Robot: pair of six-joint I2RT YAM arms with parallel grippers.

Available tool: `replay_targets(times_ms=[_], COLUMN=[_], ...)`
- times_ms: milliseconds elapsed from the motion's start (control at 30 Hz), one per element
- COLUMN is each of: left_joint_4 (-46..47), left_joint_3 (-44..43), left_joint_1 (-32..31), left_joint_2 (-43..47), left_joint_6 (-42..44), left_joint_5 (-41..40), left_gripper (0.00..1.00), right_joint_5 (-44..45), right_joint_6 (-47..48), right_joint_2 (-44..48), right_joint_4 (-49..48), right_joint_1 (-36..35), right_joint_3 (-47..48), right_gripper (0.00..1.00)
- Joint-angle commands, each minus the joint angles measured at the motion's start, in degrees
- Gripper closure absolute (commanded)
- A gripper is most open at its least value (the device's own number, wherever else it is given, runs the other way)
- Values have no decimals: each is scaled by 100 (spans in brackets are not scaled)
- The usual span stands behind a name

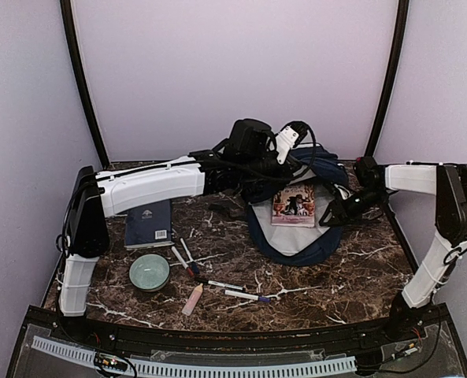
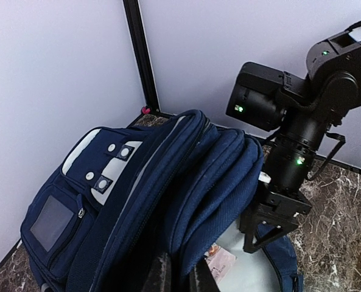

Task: Pack the student bag
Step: Place the book in the largest pocket of the bag, then move the book to the largest pocket of the bag.

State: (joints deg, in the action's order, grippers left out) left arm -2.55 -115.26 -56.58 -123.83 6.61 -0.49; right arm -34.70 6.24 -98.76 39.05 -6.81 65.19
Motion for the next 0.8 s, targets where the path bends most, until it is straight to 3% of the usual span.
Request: replay_targets(times_ms=[0, 367, 633, 767], left_joint_4=[923, 1020, 981, 1036], left_joint_3=[3, 126, 119, 130], left_joint_1=[-46, -46, -46, -46], left_joint_2=[738, 746, 755, 749], left_joint_6=[-97, -233, -250, -283], left_joint_5=[-36, -5, 2, 41], left_gripper=[100, 100, 100, 100], right_joint_5=[245, 616, 1811, 2589], right_joint_6=[1003, 2062, 2653, 3042], right_joint_2=[517, 1034, 1416, 1325], right_joint_4=[149, 37, -291, -681], right_joint_1=[-110, -886, -1738, -2066], right_joint_3=[-601, -1071, -726, -544], right_gripper=[53, 81, 78, 71])
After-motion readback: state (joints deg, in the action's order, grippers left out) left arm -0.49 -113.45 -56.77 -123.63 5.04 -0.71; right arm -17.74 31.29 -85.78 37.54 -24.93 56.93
